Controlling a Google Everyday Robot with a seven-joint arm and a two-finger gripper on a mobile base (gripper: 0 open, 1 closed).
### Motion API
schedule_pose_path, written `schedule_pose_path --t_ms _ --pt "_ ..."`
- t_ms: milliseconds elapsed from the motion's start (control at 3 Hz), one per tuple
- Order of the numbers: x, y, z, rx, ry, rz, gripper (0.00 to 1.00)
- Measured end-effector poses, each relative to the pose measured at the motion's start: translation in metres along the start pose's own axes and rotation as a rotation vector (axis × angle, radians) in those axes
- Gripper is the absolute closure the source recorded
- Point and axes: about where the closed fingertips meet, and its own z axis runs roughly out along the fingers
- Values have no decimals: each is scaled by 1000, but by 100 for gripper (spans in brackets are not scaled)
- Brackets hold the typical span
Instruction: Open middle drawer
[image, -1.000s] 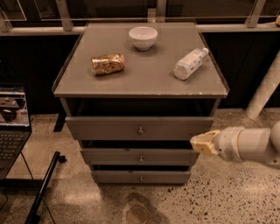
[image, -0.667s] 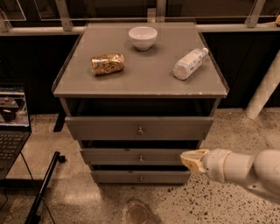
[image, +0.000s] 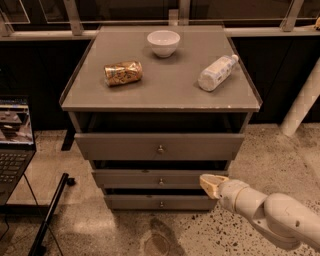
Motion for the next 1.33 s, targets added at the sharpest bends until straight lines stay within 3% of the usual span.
schedule_pose_path --t_ms 333,667,1333 --pt "5 -21 4 75 -12 18 100" --pt "4 -21 4 76 -11 18 100" --pt "24 -62 49 136 9 28 100"
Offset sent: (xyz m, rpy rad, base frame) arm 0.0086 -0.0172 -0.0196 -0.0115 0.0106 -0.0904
